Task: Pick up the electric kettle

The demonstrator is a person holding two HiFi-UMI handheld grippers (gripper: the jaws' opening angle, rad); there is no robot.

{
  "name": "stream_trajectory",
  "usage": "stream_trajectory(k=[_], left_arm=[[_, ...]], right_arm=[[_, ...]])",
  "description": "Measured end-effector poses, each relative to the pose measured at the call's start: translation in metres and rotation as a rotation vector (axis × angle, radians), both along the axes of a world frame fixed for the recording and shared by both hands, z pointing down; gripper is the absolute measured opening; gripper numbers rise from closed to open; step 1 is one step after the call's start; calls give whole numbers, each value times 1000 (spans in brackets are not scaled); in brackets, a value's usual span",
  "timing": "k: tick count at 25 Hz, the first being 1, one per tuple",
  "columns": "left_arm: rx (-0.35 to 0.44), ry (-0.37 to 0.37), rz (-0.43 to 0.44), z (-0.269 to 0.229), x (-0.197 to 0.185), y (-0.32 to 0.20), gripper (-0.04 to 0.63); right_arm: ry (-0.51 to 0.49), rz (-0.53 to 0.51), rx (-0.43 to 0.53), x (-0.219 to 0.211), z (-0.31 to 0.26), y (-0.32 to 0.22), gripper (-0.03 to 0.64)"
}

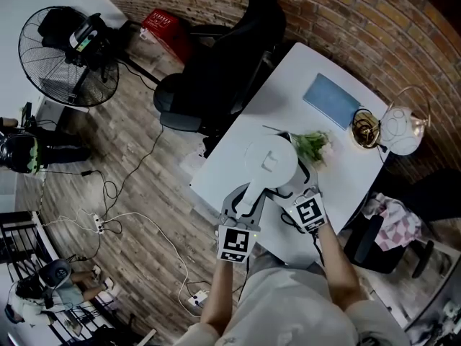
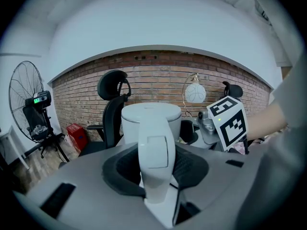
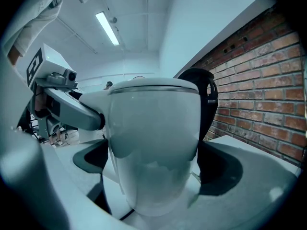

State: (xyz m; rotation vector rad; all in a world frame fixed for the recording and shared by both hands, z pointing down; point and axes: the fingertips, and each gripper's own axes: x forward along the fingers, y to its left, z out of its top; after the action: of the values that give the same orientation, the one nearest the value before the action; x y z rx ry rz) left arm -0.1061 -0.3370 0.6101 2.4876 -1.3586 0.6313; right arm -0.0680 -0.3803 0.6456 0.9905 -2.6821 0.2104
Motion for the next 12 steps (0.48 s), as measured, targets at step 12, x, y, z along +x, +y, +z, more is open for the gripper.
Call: stream_trajectory(k=[12], left_arm=[[23,7,12,-10,1,2,132]], right_arm=[[17,9,11,1,-10,2,572]])
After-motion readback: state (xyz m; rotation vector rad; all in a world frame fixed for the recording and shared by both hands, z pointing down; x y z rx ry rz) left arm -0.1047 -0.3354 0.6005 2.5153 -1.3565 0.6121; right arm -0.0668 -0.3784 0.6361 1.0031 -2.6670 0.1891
